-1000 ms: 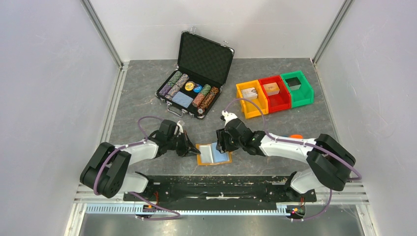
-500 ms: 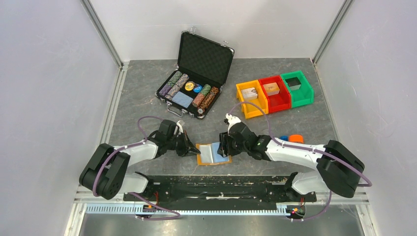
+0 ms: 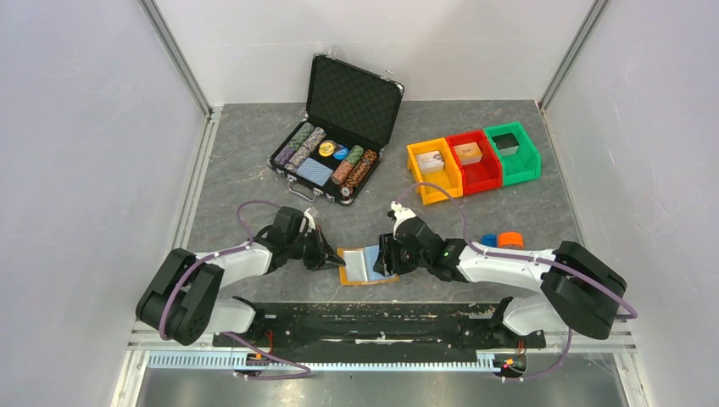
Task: Take the credit cards out of the card holder
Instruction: Remove the credit card from the card holder.
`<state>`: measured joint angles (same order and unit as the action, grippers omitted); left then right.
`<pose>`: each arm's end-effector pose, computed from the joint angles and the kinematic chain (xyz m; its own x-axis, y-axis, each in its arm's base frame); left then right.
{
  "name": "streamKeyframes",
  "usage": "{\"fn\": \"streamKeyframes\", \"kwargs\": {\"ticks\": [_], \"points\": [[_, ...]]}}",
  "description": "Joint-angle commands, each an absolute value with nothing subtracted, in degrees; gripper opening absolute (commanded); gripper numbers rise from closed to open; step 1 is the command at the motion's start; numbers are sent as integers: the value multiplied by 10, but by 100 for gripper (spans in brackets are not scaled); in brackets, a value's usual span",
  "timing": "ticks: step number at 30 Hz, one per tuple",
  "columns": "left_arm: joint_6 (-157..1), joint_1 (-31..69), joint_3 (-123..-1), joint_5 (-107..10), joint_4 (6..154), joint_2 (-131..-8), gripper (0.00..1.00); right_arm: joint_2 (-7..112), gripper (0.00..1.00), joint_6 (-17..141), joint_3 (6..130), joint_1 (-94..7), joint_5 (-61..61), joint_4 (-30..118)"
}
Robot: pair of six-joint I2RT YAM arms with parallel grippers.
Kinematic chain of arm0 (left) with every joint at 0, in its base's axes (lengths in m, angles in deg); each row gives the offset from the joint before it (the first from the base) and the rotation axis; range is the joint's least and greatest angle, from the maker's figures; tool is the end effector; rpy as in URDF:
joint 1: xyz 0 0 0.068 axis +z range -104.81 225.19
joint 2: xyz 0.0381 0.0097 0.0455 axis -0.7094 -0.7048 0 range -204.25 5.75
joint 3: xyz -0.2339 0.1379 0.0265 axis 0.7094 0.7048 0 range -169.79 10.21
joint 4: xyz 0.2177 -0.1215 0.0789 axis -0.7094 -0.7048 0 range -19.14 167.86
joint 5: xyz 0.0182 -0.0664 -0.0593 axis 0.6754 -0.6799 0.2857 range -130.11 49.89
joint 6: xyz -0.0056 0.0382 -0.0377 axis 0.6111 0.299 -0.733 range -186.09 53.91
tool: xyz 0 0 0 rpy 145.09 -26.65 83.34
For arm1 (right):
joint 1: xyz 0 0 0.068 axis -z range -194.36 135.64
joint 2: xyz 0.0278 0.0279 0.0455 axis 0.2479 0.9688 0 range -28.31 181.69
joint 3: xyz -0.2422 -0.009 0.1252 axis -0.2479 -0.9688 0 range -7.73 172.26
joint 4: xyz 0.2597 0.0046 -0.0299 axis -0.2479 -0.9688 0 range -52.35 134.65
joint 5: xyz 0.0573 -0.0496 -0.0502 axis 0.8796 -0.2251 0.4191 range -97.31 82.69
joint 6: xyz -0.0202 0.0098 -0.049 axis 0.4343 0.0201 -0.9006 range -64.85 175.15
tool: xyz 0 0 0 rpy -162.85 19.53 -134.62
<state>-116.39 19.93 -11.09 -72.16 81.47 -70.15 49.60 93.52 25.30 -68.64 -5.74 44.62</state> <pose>0.1838 -0.1076 0.1237 -0.9596 -0.2684 -0.0847 -0.1168 0.6537 -0.7477 0.1499 0.2104 0.1640 -0.8338 -0.0969 -0.5435 -0.3895 0.8009 0.4549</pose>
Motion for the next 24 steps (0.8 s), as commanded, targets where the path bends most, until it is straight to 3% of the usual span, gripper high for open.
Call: {"fn": "streamKeyframes", "kwargs": {"ticks": [1, 24], "points": [[-1172, 196, -109, -723, 832, -690, 3, 505, 51, 944, 256, -692, -54, 476], [-1173, 196, -108, -724, 831, -681, 4, 514, 52, 941, 269, -697, -91, 433]]}}
